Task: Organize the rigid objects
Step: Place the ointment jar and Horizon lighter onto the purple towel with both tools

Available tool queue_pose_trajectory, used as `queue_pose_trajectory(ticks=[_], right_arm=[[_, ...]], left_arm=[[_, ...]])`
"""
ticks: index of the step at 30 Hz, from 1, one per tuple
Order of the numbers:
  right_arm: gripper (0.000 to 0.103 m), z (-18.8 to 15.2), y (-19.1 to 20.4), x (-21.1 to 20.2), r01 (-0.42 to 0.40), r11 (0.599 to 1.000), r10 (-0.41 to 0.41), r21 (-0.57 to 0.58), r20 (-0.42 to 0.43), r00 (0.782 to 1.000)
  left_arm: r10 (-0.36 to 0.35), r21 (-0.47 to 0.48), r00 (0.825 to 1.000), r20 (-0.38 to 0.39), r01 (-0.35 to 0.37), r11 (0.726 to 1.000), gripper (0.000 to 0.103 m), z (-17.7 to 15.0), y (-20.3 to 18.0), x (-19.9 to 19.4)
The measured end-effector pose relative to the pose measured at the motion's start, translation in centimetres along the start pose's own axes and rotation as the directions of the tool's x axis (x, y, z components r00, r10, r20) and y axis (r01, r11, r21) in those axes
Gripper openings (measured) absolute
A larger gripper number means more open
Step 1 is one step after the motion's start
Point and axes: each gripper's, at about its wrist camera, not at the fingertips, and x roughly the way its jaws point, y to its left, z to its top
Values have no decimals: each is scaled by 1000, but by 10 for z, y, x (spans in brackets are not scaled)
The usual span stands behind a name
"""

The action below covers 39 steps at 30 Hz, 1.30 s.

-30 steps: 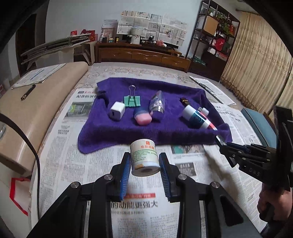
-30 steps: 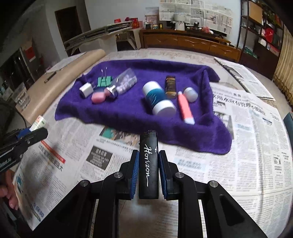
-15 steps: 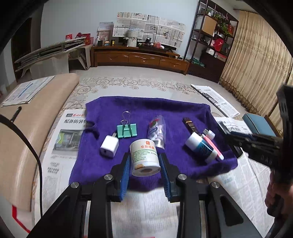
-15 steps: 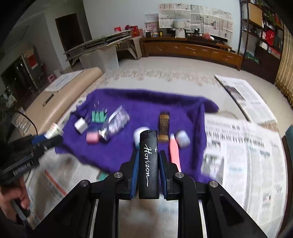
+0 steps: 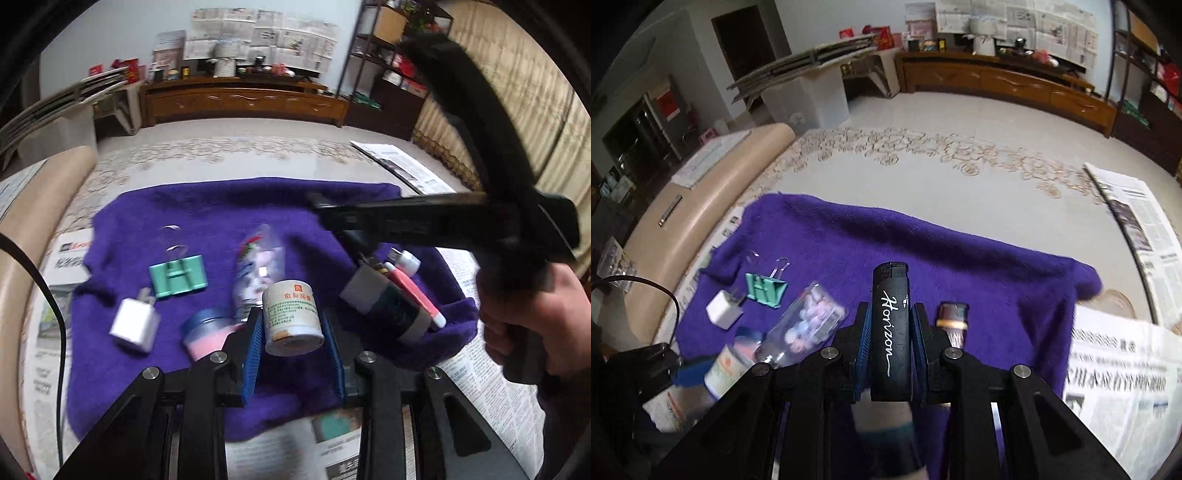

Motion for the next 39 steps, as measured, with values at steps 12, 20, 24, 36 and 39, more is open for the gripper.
queue_pose_trajectory(ticks=[12,20,24,36,39], right_arm=[[22,1,-3,34,-58,997,54,-47,-73,996],[22,-2,-9,42,-66,995,57,-76,-105,993],[22,-3,-9,42,-78,989,64,-129,-112,992],[23,-3,-15,42,-142,978,122,-154,-134,984],[23,-6,-19,38,-151,978,132,-144,-133,982]], left_arm=[[-24,60,998,-57,28,998,30,-1,-19,22],[25,108,993,-113,-13,994,30,0,-24,35],[48,139,989,-137,-29,990,30,0,-27,39],[64,148,988,-140,-43,988,42,4,-21,39],[40,124,991,-131,-23,992,54,2,-17,36]])
